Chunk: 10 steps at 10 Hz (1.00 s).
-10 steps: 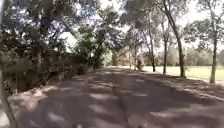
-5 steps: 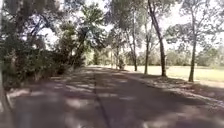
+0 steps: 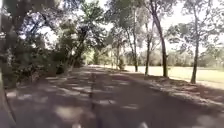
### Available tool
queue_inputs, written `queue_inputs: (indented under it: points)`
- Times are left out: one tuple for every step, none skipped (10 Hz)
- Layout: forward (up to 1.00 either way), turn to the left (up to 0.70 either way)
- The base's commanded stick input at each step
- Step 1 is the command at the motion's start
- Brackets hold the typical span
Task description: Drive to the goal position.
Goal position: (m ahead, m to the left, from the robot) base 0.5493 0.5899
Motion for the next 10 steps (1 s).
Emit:
queue_inputs:
  points:
    - [0.70, 0.07]
    - [0.70, 0.09]
    - [0.70, 0.10]
    - [0.70, 0.12]
    - [0.70, 0.14]
    - [0.70, 0.16]
    - [0.70, 0.18]
    - [0.70, 0.20]
    - [0.70, 0.22]
    - [0.70, 0.24]
